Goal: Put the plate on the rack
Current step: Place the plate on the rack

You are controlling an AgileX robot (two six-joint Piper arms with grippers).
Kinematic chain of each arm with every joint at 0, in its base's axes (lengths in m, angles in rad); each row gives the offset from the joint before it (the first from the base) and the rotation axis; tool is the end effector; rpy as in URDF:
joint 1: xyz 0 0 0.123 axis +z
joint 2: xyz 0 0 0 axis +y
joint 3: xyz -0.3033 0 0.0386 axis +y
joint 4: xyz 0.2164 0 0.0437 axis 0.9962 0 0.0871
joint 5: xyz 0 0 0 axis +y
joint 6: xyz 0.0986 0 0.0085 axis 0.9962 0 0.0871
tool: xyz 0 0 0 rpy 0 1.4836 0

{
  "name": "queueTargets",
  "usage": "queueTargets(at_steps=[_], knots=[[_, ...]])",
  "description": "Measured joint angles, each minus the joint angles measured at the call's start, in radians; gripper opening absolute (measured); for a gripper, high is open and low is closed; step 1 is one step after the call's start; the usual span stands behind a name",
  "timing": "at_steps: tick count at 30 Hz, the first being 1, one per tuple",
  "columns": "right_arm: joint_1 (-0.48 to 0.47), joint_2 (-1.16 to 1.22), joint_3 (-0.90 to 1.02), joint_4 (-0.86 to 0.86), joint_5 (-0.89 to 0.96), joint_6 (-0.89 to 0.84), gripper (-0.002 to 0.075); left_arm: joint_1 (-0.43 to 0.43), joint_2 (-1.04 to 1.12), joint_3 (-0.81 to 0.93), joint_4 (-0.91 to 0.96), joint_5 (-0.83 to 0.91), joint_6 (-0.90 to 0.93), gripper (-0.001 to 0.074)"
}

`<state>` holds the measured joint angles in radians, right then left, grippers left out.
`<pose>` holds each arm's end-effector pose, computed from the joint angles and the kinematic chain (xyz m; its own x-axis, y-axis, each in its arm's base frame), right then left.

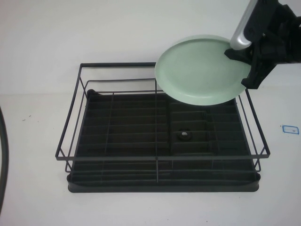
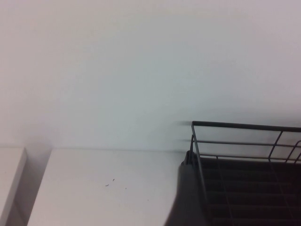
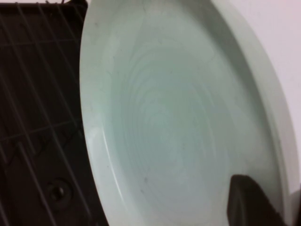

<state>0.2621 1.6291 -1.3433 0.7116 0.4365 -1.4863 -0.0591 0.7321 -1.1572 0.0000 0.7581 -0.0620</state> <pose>0.3384 0.1192 0.3556 0.0138 -0.7259 -0.6877 -0.6880 0.4921 -0.5333 0.0752 -0.0044 0.4593 -0.2461 -0.0475 -0.9681 0.0439 0.9972 -0.0601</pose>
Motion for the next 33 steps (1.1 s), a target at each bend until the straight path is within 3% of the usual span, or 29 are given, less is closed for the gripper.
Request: queueTargets(at_steps=[33], knots=[[0.000,0.086,-0.066,0.188,-0.114,-0.206,0.0083,0.000,0.000,0.000,0.011,-0.006,0.000,0.0470]])
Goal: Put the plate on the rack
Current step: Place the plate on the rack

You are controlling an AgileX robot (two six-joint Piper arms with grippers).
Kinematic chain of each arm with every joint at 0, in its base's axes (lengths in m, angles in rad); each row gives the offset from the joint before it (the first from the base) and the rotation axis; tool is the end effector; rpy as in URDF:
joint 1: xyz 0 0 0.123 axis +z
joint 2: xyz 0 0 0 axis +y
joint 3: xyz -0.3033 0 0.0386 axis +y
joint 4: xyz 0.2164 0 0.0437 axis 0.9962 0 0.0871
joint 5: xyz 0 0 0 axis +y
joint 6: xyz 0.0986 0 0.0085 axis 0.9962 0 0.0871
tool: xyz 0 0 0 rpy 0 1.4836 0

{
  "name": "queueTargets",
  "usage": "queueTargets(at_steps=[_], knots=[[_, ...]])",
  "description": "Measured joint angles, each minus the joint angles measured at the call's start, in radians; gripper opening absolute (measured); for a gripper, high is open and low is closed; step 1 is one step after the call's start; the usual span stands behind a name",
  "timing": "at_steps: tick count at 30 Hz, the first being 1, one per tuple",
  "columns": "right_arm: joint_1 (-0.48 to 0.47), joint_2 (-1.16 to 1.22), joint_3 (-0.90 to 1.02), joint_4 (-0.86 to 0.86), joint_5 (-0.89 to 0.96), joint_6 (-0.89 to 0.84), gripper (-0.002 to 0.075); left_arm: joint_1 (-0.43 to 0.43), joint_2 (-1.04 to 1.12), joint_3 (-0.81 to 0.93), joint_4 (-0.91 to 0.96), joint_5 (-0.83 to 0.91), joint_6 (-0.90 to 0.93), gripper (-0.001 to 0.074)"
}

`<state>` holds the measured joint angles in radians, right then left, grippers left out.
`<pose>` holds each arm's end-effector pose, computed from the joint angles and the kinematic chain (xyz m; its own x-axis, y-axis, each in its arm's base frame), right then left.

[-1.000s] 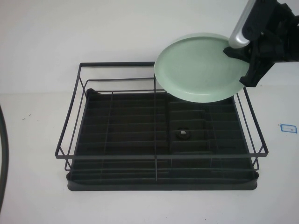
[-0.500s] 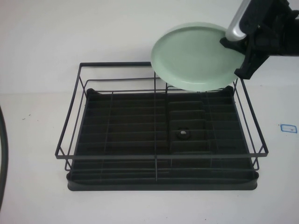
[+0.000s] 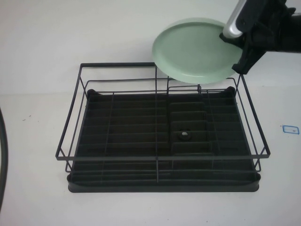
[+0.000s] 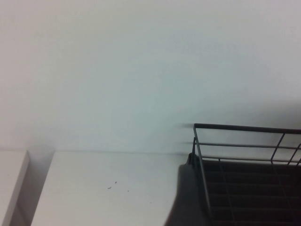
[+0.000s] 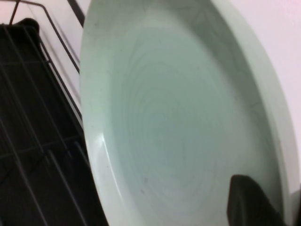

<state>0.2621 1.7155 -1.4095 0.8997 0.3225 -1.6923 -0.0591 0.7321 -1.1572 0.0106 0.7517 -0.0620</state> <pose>0.3691 0.1245 0.3546 0.0715 -0.7131 -0.6974 -0.6108 0.5215 -0.5959 0.0754 -0.0037 0.4599 -0.2392 -0.0402 -0.9701 0.0391 0.9979 -0.0510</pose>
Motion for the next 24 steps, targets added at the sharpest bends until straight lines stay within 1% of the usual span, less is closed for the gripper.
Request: queueTargets(at_steps=[5,12,24], knots=[[0.000,0.044,-0.037,0.019,0.014,-0.004,0.0083,0.000,0.000,0.000,0.000,0.008,0.000,0.0470],[0.000,0.072,-0.043,0.042,0.045,-0.034,0.0083,0.000,0.000,0.000,0.004,0.008,0.000,0.0470],[0.000,0.148,-0.054,0.049,0.045,-0.063,0.0083,0.000,0.000,0.000,0.009,0.010,0.000,0.0470]])
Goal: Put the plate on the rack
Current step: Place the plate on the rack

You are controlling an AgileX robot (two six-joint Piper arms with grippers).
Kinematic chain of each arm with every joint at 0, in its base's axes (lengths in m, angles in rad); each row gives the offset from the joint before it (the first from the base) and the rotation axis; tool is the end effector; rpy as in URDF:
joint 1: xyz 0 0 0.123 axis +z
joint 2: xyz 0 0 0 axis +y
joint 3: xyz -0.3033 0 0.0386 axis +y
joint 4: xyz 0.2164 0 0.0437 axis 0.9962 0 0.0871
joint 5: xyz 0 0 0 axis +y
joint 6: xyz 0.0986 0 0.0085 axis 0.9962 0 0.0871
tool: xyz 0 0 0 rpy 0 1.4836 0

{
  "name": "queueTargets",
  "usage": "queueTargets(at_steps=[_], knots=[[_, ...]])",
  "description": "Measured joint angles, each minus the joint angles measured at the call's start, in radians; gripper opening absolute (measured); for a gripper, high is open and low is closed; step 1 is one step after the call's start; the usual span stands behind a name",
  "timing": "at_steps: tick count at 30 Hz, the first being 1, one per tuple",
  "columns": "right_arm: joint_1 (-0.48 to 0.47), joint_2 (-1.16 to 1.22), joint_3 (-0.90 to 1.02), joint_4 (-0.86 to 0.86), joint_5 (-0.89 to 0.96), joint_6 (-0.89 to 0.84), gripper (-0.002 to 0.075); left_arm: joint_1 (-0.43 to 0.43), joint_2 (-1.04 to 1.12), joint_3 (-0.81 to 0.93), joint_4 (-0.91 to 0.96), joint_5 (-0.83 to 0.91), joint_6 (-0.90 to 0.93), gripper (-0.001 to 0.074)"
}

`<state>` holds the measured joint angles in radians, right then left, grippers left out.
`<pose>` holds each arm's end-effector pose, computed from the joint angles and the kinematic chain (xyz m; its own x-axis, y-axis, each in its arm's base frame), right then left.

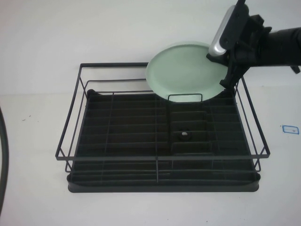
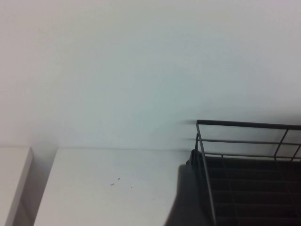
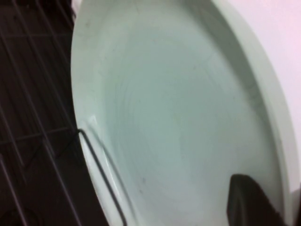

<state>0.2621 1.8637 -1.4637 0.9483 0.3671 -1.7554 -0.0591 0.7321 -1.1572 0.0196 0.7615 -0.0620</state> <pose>0.4004 0.1374 0.3100 0.0374 -0.7275 -0.6851 -0.6930 0.4751 -0.5423 0.0752 -0.0031 0.4590 -0.2480 -0.0332 -0.9682 0.0342 0.9985 -0.0430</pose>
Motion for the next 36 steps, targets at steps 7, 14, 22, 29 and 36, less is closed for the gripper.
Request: queueTargets(at_steps=[7,14,22,29,36], knots=[[0.000,0.049,-0.002,0.025,-0.002,-0.010,0.0083,0.000,0.000,0.000,0.008,0.000,0.000,0.0470],[0.000,0.090,-0.005,0.048,-0.017,-0.019,0.0083,0.000,0.000,0.000,0.013,0.002,0.000,0.0470],[0.000,0.099,-0.013,0.149,-0.016,-0.043,0.0214,0.000,0.000,0.000,0.020,0.002,0.000,0.0470],[0.000,0.097,-0.019,0.215,0.029,-0.043,0.0520,0.000,0.000,0.000,0.026,0.002,0.000,0.0470],[0.000,0.005,-0.019,0.212,0.084,-0.045,0.0496,0.000,0.000,0.000,0.029,-0.003,0.000,0.0470]])
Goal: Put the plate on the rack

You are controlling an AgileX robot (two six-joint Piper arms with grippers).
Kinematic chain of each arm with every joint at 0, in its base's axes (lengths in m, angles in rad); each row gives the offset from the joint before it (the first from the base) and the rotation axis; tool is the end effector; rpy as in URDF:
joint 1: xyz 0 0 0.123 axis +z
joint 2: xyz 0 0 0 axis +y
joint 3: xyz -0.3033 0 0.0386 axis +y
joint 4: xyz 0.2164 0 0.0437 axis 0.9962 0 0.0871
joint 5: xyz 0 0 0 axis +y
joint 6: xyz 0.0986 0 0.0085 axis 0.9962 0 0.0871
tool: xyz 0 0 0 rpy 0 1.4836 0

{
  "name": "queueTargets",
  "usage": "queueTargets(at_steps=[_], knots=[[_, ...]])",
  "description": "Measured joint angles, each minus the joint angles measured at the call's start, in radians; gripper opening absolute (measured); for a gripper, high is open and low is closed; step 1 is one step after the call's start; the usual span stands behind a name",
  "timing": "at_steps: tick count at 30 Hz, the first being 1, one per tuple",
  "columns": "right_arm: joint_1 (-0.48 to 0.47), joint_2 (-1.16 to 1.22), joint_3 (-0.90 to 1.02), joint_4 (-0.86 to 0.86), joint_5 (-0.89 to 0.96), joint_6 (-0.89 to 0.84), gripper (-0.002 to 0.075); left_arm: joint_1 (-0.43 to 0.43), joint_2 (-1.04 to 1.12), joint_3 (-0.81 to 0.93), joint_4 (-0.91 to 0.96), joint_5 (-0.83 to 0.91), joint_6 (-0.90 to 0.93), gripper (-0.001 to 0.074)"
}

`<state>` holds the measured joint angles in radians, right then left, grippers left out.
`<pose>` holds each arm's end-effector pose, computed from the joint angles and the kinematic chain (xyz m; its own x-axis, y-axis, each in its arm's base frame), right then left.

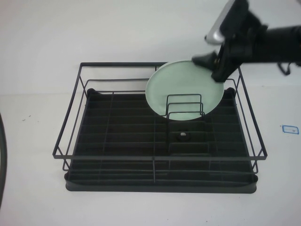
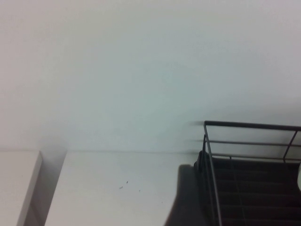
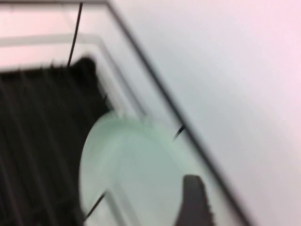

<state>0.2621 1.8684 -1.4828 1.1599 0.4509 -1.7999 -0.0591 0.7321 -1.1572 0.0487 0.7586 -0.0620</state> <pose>0.3981 0.1478 0.3181 0.0104 -0.5940 -0.8044 -0.7350 0.5409 -0.4089 0.0753 -0.0011 0.4593 -0.2434 -0.0123 -0.9698 0.0201 0.9996 -0.0177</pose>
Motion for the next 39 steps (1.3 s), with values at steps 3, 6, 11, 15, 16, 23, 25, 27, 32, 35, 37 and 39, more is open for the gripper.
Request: queueTargets(at_steps=[3,6,11,15,16,23,25,27,32,35,37,39], knots=[[0.000,-0.082,0.000,0.000,0.002,0.001,0.0410,0.000,0.000,0.000,0.000,-0.014,0.000,0.0470],[0.000,-0.179,0.000,0.000,0.004,0.022,0.0254,0.000,0.000,0.000,0.003,-0.031,0.000,0.0468],[0.000,-0.369,0.000,-0.015,0.015,0.086,0.0040,0.000,-0.001,0.000,-0.024,-0.034,0.006,0.0344],[0.000,-0.535,0.000,-0.094,0.047,0.167,0.0006,0.000,-0.028,0.000,-0.157,-0.032,0.148,0.0093],[0.000,-0.578,0.000,-0.125,0.057,0.191,0.0004,0.000,-0.037,0.000,-0.195,-0.032,0.183,0.0060],[0.000,-0.860,0.013,-0.377,0.149,0.427,0.0000,0.000,-0.147,0.000,-0.384,0.002,0.279,0.0004],[0.000,-0.966,0.051,-0.406,0.148,0.454,-0.0001,0.000,-0.214,0.003,-0.465,0.030,0.347,0.0002],[0.000,-1.086,0.118,-0.414,0.094,0.483,-0.0001,0.000,-0.280,0.019,-0.486,0.025,0.364,0.0001],[0.000,-1.353,0.364,-0.416,-0.226,0.596,-0.0001,0.000,-0.326,0.149,-0.120,-0.092,0.102,0.0001],[0.000,-1.435,0.537,-0.412,-0.369,0.640,-0.0001,0.000,-0.300,0.322,0.091,-0.168,-0.116,0.0001],[0.000,-1.450,0.658,-0.412,-0.398,0.647,-0.0001,0.000,-0.275,0.436,0.185,-0.258,-0.251,0.0001],[0.000,-1.448,0.763,-0.408,-0.413,0.648,-0.0001,0.000,-0.246,0.542,0.245,-0.367,-0.351,0.0001]])
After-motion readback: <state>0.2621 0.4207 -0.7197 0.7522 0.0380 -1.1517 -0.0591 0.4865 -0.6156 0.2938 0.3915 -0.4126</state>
